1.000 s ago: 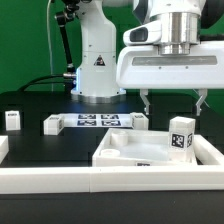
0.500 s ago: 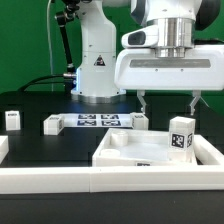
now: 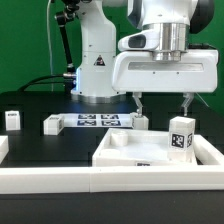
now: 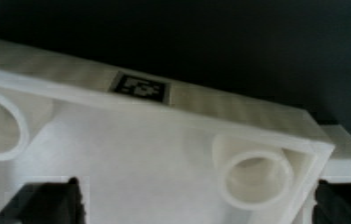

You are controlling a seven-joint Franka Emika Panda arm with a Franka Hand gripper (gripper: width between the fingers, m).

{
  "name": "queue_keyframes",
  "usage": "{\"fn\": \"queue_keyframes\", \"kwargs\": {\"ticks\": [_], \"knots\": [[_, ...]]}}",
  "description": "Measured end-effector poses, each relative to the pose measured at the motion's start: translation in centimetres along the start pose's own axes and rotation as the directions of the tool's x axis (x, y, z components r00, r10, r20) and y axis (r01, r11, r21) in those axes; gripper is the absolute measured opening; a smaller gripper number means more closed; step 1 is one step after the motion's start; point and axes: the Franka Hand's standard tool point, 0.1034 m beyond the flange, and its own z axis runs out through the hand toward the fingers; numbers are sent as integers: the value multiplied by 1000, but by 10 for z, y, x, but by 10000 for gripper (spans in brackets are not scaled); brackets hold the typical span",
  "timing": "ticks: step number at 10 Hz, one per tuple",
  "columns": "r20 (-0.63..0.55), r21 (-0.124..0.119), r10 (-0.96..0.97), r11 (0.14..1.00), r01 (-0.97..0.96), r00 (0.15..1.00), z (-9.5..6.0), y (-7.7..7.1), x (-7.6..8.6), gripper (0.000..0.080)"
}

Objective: Assemble square table

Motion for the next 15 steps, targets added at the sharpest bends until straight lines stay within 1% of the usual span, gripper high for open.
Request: {"fn": "queue_keyframes", "kwargs": {"ticks": [1, 3, 5, 7, 15], "knots": [[4, -1, -1, 1000, 1, 1000, 1, 0, -3, 649], [19, -3, -14, 1000, 14, 1000, 3, 1, -15, 649], [36, -5, -88, 996, 88, 996, 7, 6, -28, 649], [42, -7, -86, 996, 86, 995, 9, 12, -41, 649], [102, -11, -103, 994, 105, 989, 16, 14, -86, 649]]}}
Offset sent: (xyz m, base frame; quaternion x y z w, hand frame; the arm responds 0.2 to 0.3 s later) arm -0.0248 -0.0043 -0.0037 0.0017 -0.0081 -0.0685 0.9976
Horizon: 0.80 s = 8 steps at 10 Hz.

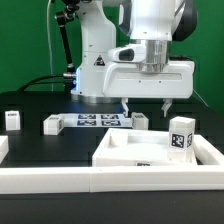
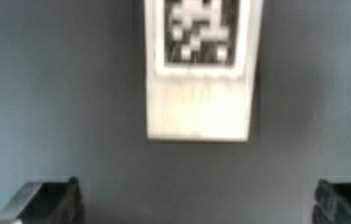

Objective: Assemble square table

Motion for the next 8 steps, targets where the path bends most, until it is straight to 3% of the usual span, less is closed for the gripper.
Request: {"fn": "queue_keyframes", "kwargs": {"ticks": [5, 8], "knots": [[40, 6, 2, 1000, -2, 999, 0, 0, 1, 649], [267, 27, 23, 999, -31, 963, 2, 3, -5, 649]]}}
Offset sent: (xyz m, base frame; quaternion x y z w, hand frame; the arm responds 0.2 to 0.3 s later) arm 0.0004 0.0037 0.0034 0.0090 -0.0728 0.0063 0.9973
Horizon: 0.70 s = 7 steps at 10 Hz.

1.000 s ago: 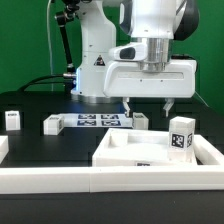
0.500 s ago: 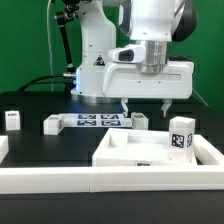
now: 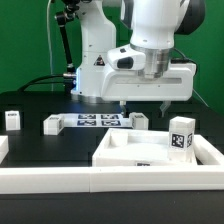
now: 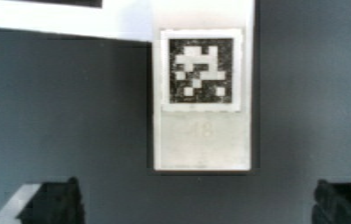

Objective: Assemble square table

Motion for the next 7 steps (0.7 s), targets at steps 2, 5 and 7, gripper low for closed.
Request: {"fn": "queue_keyframes", "kwargs": {"ticks": [2, 5, 7], "knots": [[115, 7, 5, 1000, -6, 993, 1, -2, -2, 649], [337, -10, 26, 1000, -24, 941, 1, -4, -6, 649], [438, -16, 38, 999, -34, 898, 4, 0, -4, 649]]}}
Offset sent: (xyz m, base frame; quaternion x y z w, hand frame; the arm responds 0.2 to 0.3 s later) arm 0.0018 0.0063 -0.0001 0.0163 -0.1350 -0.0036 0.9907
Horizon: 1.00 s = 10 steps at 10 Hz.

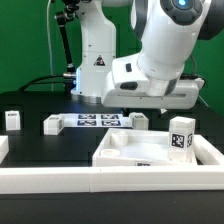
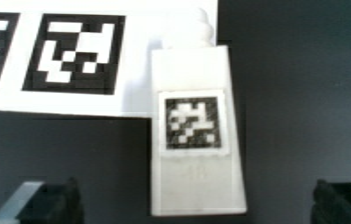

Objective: Assemble square table

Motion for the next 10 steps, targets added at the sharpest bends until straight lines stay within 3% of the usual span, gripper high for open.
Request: {"fn": "queue_keyframes", "kwargs": {"ticks": [2, 10], "knots": [[104, 9, -17, 1000, 16, 994, 1, 3, -1, 649], [91, 20, -28, 999, 26, 995, -1, 6, 6, 649]]}}
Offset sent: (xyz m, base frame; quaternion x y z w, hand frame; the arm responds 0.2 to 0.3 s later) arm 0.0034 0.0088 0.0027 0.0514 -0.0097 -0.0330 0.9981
